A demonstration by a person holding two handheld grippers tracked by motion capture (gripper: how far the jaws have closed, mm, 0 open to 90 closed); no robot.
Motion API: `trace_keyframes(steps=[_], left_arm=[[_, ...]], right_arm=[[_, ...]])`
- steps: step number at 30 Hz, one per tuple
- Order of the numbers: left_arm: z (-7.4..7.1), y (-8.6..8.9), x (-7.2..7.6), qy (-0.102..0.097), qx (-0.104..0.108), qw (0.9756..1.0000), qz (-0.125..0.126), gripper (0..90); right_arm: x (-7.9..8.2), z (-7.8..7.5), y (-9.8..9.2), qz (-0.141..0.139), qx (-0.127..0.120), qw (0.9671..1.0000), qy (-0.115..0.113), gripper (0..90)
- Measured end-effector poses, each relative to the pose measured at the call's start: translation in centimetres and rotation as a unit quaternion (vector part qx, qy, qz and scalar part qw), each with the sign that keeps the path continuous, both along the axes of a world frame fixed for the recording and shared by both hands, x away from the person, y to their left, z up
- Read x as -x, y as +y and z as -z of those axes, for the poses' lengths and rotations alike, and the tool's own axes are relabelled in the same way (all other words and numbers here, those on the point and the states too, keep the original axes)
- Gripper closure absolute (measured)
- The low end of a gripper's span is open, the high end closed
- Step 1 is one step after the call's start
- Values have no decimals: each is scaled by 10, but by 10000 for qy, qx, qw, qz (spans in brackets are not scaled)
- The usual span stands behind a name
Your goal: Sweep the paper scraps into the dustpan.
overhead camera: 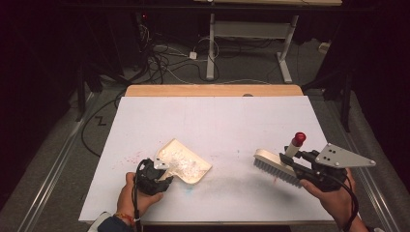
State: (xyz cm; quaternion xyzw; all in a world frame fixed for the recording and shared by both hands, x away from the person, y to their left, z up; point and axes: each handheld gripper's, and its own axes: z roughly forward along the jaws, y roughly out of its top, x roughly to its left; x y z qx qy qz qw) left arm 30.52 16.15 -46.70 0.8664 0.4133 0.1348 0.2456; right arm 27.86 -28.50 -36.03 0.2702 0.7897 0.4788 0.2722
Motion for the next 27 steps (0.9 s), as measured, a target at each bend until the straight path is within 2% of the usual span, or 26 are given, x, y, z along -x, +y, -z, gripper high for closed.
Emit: trace_keyframes(steps=[3, 10, 11, 20, 27], left_arm=[[0, 5, 0, 9, 28, 10000, -85, 629], [0, 17, -2, -26, 106, 9996, -274, 629], [0, 18, -2, -35, 113, 9995, -302, 629], [-1, 25, -6, -75, 139, 9986, -507, 630], [-2, 34, -7, -116, 192, 9973, -702, 630]], right_arm=[[5, 0, -7, -48, 103, 9999, 112, 709], [13, 0, -13, -195, 155, 9993, 271, 709], [14, 1, -14, -228, 231, 9990, 313, 708], [14, 5, -17, -225, 302, 9982, 457, 709], [15, 2, -16, -327, 443, 9966, 610, 709]])
